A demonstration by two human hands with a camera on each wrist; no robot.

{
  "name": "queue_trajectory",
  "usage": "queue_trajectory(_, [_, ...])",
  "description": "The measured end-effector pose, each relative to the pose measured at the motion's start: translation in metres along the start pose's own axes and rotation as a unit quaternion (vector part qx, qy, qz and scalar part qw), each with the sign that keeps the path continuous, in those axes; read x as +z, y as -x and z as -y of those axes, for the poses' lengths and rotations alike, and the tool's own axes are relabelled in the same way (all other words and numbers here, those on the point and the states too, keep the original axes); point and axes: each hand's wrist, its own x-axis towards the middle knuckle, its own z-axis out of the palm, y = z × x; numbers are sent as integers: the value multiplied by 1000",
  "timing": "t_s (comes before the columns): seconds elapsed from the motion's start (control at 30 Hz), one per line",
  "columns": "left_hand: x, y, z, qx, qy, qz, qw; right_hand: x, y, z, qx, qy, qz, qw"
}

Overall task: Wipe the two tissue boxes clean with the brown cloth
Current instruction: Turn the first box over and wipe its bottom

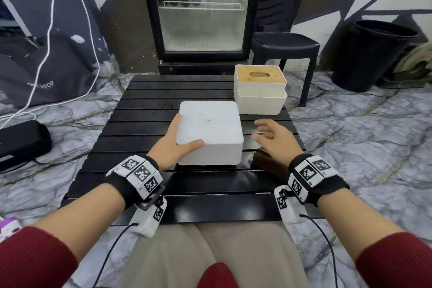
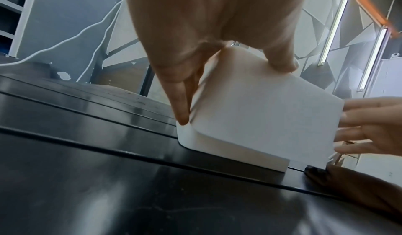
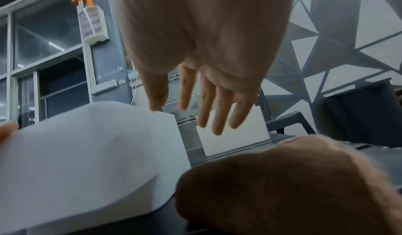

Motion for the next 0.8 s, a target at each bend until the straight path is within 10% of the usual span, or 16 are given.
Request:
queue_trajectory(0.33, [-2,8,3,-18,-29,-32,999,-9,4,-23,43,256,176,950])
queue_trajectory(0.8, [-5,29,5,-16,52,-13,998,-13,-2,-7,-19,228,102,968])
